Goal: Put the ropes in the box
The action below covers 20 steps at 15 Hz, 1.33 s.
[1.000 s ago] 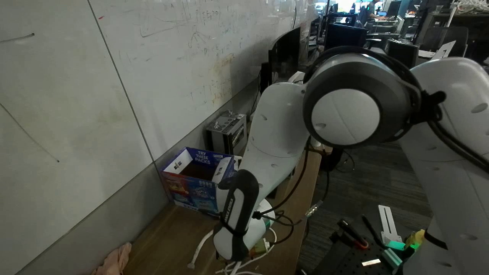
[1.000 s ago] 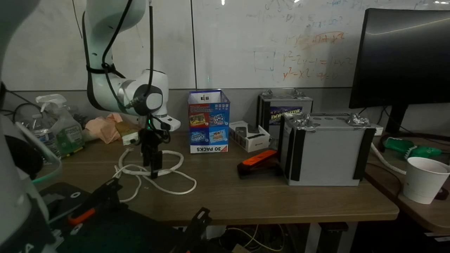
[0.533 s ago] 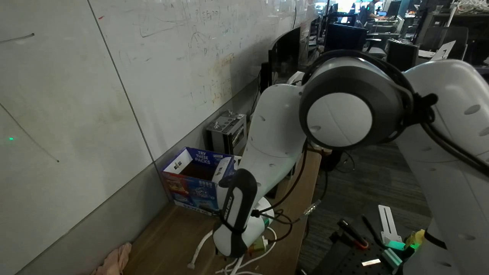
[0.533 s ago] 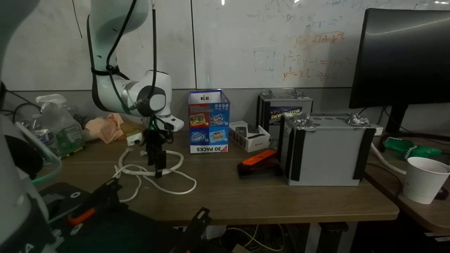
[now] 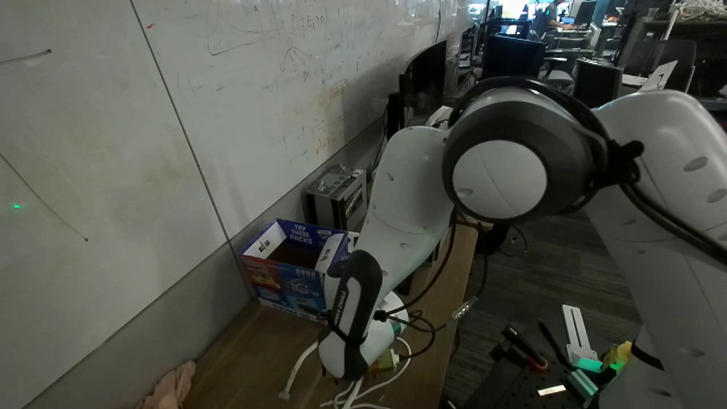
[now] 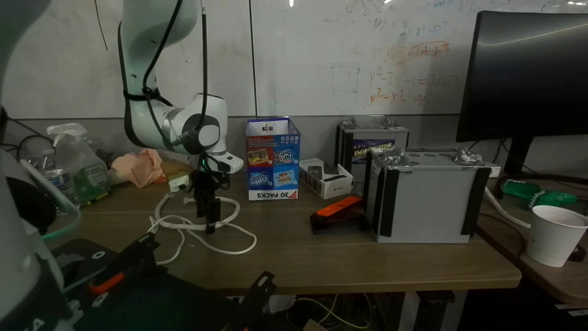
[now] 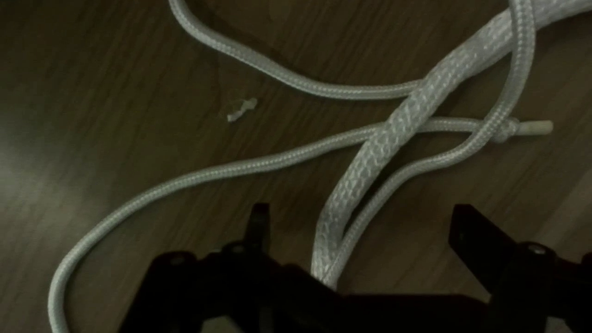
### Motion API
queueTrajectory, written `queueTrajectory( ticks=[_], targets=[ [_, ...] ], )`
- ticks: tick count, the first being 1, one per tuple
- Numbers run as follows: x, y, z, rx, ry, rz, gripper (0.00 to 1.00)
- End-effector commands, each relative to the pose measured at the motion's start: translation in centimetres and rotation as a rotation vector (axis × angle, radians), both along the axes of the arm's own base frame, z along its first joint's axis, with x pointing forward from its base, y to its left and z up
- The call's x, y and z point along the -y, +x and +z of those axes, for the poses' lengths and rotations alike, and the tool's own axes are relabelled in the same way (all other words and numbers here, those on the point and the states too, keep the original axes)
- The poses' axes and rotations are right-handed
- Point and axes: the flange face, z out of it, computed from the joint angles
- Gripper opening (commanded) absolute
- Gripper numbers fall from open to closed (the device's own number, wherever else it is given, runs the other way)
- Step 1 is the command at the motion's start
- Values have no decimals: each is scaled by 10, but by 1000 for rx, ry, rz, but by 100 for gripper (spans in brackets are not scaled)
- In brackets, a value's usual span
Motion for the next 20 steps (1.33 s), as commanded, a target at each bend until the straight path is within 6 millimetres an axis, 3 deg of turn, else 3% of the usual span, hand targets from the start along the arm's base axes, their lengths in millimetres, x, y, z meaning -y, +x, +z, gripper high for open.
queueTrajectory(
  ticks=[1, 2, 4, 12, 15, 17, 20],
  targets=[
    [1, 8, -2, 21, 9, -21, 100],
    [1, 8, -1, 39, 9, -16, 75],
    [2, 8, -1, 43, 8, -12, 68],
    [9, 13, 1, 35, 3, -18, 8],
    [20, 22, 21, 37, -11, -4, 3],
    [34, 34, 41, 48, -18, -8, 7],
    [52, 50, 99, 96, -30, -23, 7]
  ],
)
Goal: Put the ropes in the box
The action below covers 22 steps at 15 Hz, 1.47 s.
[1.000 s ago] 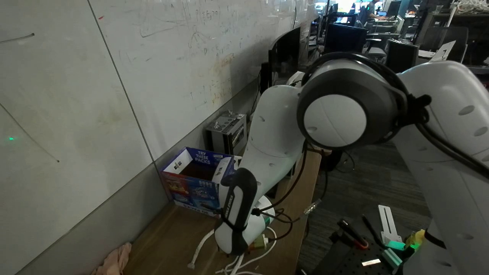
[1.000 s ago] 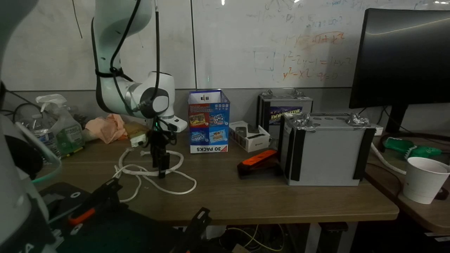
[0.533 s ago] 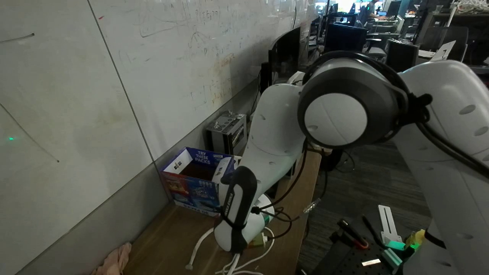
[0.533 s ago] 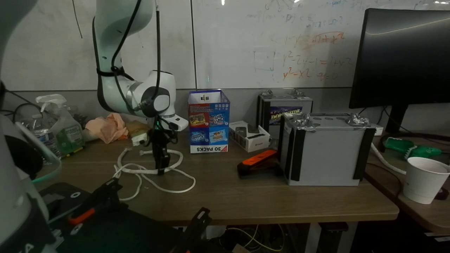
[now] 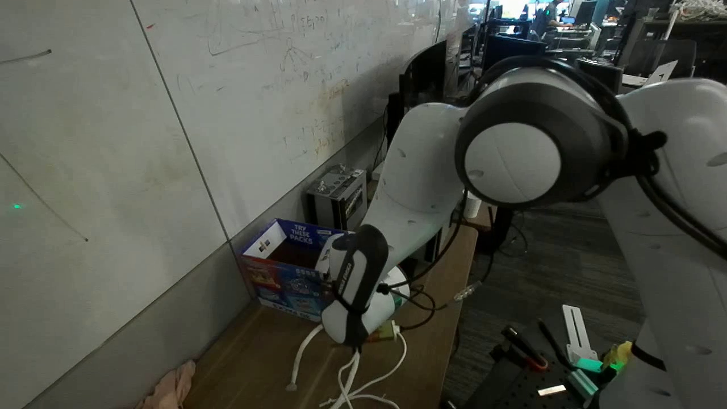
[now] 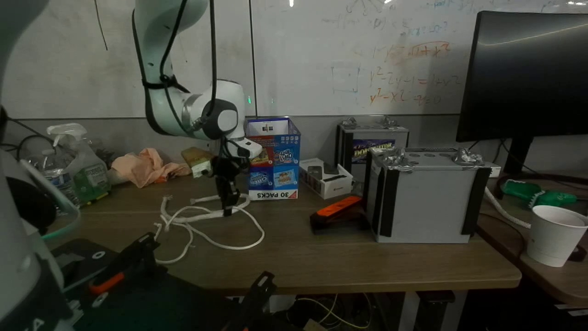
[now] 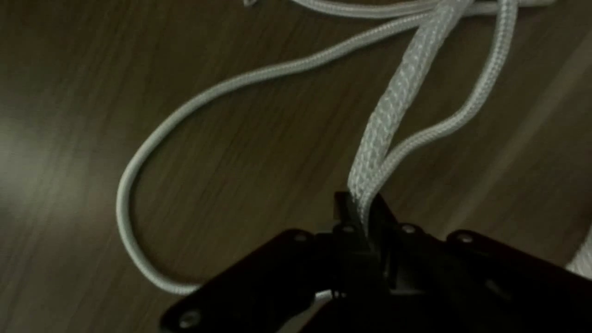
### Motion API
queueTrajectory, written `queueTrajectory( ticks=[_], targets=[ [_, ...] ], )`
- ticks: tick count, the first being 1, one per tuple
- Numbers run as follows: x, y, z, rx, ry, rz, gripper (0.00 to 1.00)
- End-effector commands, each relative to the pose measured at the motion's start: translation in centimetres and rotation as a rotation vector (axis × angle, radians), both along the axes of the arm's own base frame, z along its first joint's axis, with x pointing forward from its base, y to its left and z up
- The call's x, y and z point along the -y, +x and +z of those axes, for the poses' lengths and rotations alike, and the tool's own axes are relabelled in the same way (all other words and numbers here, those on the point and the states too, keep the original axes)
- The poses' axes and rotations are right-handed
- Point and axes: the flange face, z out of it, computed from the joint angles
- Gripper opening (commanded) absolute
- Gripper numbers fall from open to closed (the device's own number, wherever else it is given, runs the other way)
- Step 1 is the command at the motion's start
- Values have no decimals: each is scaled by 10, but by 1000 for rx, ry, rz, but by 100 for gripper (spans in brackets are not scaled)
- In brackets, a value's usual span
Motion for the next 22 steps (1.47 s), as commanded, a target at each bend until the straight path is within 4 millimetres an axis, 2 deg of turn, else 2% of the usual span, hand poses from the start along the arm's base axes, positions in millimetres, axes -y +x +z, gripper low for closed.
queueTrajectory(
  ticks=[1, 7, 14, 18, 22],
  targets=[
    [16, 15, 82, 64, -1, 8, 6],
    [15, 19, 214, 253, 38, -19, 4],
    [20, 10, 381, 540, 117, -267, 4],
    [10, -11, 481, 724, 147, -404, 4],
    [-25, -52, 572, 929, 174, -495, 4]
  ],
)
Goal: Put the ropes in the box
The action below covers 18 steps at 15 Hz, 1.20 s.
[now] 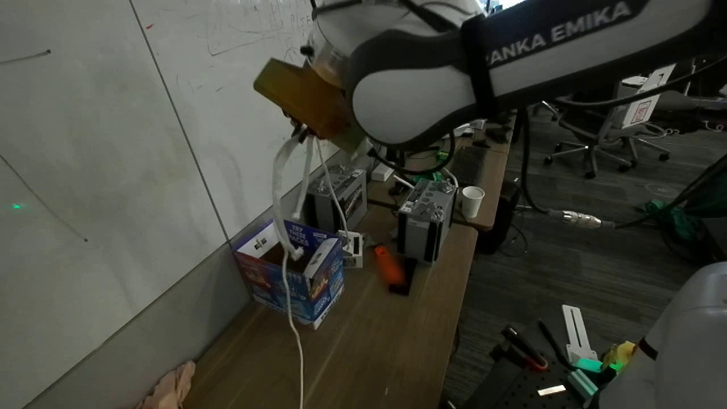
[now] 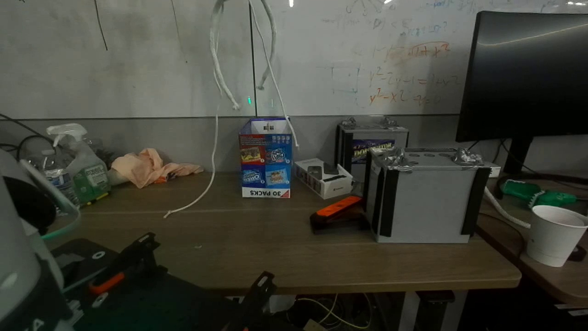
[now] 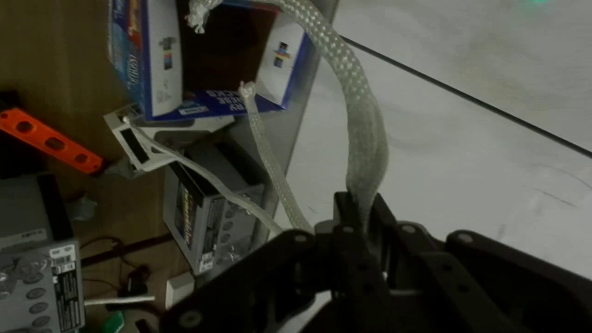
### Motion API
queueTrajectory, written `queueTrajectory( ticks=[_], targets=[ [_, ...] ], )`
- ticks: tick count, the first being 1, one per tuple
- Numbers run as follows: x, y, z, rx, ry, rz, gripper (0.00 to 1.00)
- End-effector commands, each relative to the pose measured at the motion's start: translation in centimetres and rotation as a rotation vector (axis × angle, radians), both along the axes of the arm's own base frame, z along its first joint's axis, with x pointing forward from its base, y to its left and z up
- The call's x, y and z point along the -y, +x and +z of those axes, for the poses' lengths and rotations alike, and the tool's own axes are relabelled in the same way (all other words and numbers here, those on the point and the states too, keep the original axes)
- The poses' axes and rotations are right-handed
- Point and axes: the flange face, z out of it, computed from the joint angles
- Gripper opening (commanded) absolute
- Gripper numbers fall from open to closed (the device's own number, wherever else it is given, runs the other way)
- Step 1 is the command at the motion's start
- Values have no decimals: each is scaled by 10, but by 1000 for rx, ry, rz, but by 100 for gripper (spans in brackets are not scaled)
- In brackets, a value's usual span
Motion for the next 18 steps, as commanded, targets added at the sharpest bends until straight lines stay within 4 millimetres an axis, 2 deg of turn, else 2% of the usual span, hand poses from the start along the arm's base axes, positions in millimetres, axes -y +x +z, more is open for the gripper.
queueTrajectory(
  ticks=[1, 3, 5, 8, 14, 18],
  targets=[
    [-30, -36, 76, 173, -2, -99, 4],
    [-41, -42, 102, 251, -15, -145, 4],
    [-46, -38, 114, 281, -40, -175, 4],
    [-48, -19, 112, 301, -79, -199, 4],
    [-38, 44, 78, 240, -105, -174, 4],
    [-46, 72, 53, 206, -147, -136, 4]
  ],
)
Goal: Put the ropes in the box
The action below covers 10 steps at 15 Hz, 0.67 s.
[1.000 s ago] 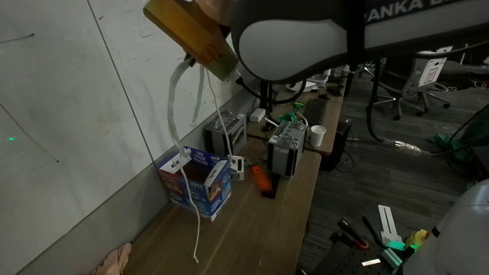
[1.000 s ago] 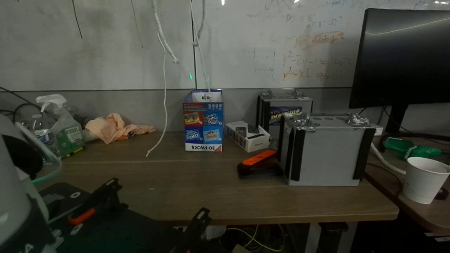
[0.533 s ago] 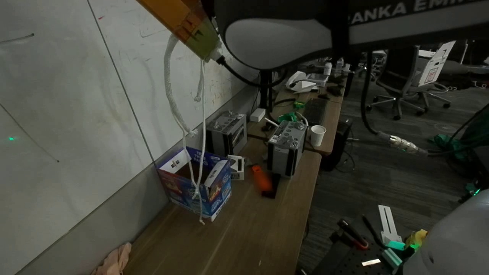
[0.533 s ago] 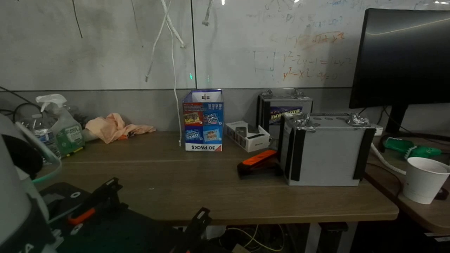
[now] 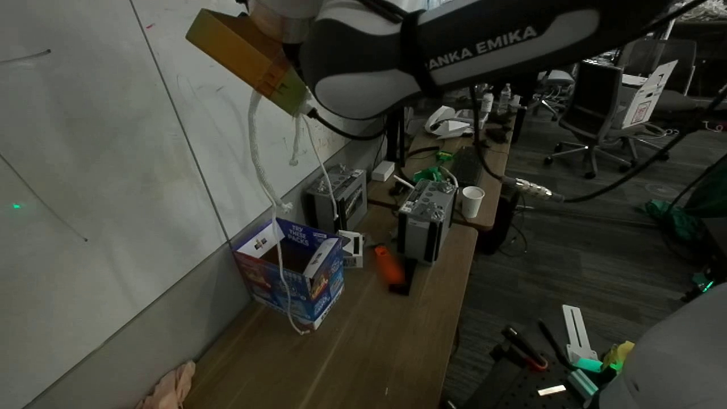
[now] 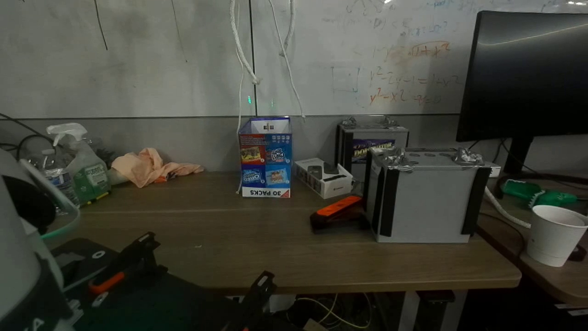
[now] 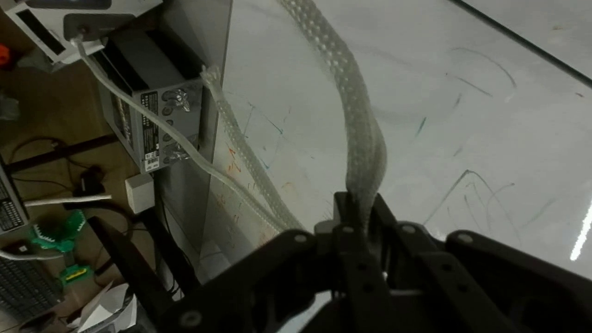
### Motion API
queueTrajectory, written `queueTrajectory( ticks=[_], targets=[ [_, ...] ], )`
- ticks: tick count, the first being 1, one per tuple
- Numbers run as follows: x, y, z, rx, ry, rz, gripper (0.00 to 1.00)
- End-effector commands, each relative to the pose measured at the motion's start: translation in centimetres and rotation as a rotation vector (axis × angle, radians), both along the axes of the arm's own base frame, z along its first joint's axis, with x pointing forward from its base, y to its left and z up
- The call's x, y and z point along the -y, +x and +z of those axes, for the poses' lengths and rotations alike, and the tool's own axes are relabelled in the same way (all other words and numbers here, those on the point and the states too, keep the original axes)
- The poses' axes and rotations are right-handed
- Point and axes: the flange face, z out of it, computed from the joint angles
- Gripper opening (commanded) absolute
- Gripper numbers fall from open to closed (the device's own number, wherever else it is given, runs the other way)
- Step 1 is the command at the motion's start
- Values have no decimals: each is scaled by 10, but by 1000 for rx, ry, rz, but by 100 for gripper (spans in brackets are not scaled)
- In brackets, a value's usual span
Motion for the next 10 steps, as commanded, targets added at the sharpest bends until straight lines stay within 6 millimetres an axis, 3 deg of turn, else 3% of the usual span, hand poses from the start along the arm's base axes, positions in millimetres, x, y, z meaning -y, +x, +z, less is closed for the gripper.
queueTrajectory(
  ticks=[1, 5, 10],
  targets=[
    [-15, 28, -5, -13, -4, 31, 4],
    [-36, 35, -16, -44, 10, 76, 4],
    [-56, 31, -12, -64, 36, 127, 4]
  ],
)
